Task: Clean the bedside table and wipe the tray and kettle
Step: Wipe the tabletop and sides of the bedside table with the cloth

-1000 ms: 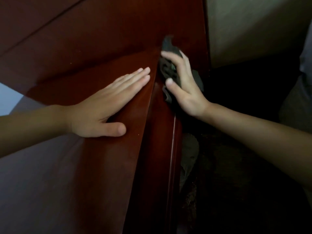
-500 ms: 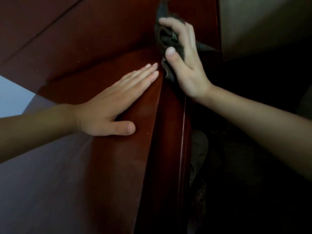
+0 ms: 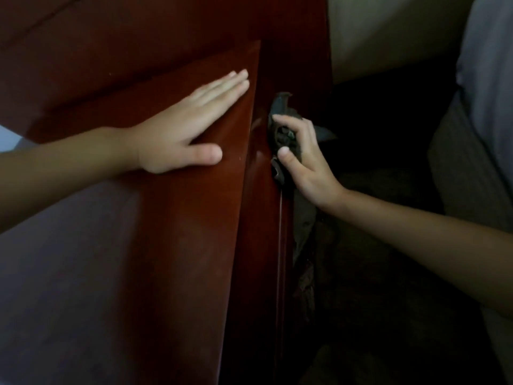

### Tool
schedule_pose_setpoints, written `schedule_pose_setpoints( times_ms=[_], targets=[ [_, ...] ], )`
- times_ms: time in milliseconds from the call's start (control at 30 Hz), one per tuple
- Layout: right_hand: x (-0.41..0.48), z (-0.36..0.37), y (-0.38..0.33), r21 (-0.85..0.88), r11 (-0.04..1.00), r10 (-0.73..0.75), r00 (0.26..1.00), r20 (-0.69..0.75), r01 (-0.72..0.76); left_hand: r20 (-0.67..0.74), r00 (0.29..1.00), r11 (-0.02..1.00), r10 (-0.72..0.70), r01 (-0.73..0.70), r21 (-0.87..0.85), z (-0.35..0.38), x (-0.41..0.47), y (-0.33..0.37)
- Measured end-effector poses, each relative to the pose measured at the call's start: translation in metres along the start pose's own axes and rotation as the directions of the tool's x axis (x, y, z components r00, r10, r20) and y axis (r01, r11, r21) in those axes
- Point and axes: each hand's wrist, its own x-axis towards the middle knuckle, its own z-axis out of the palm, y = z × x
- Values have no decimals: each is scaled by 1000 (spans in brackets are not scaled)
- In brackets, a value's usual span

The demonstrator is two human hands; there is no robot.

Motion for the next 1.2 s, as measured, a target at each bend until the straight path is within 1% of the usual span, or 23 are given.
schedule_pose_setpoints(
  times_ms=[33,100,200,233,300,400,433,500,633,667,700,767,800,833,867,967,1000,1067,1100,1133,1167,1200],
  targets=[
    [-10,1,-5,11,1000,16,1000,13,-16,29,1000,1000,9,-8,-11,-1,1,3],
    [-19,2,-20,34,999,42,999,7,-42,36,999,999,-18,17,36,-3,0,7],
    [-22,5,-52,76,996,43,997,-69,-38,-7,999,981,-51,52,189,-3,-9,8],
    [-21,6,-64,69,997,33,995,-89,-27,-32,997,976,-75,80,202,-4,-15,12],
    [-16,8,-89,-8,1000,25,995,-93,-26,-95,988,979,-118,132,157,-5,-35,19],
    [-26,8,-114,-111,993,32,999,-36,-36,-180,971,986,-156,164,29,2,-84,28],
    [-36,8,-122,-144,990,7,1000,-11,-8,-187,968,985,-168,171,0,5,-102,32],
    [-58,12,-137,-201,979,-29,998,50,39,-151,973,985,-173,169,-41,13,-132,43],
    [-95,18,-171,-325,943,-29,990,142,74,-164,981,994,-101,91,-65,19,-161,77],
    [-101,18,-181,-371,925,-10,983,182,78,-150,985,996,-82,76,-46,18,-165,87],
    [-105,18,-191,-407,911,30,974,225,66,-99,992,997,-74,73,-13,18,-168,95],
    [-107,17,-212,-450,893,140,944,298,10,91,990,991,-105,97,87,18,-176,109],
    [-106,18,-222,-462,887,167,939,302,-9,174,976,984,-130,106,145,19,-178,113],
    [-103,21,-232,-452,892,165,946,278,-22,211,967,977,-142,102,189,21,-180,116],
    [-99,25,-241,-400,916,135,964,231,-32,205,969,973,-137,93,210,24,-181,117],
    [-79,39,-261,-211,976,-31,996,78,47,120,987,973,-107,79,217,29,-179,114],
    [-74,44,-262,-157,986,-57,998,32,62,104,990,977,-96,74,201,29,-178,113],
    [-70,58,-260,-126,992,-21,999,-32,17,67,996,991,-67,59,116,31,-180,108],
    [-73,62,-254,-202,979,-1,999,-32,-5,32,998,998,-51,49,47,33,-183,105],
    [-79,66,-246,-373,928,17,1000,6,-14,-8,999,999,-49,49,-25,36,-185,103],
    [-84,67,-236,-579,815,48,995,88,12,-49,997,994,-66,62,-88,38,-188,102],
    [-89,68,-226,-738,675,120,981,153,33,-88,991,987,-98,86,-135,41,-191,102]
  ],
)
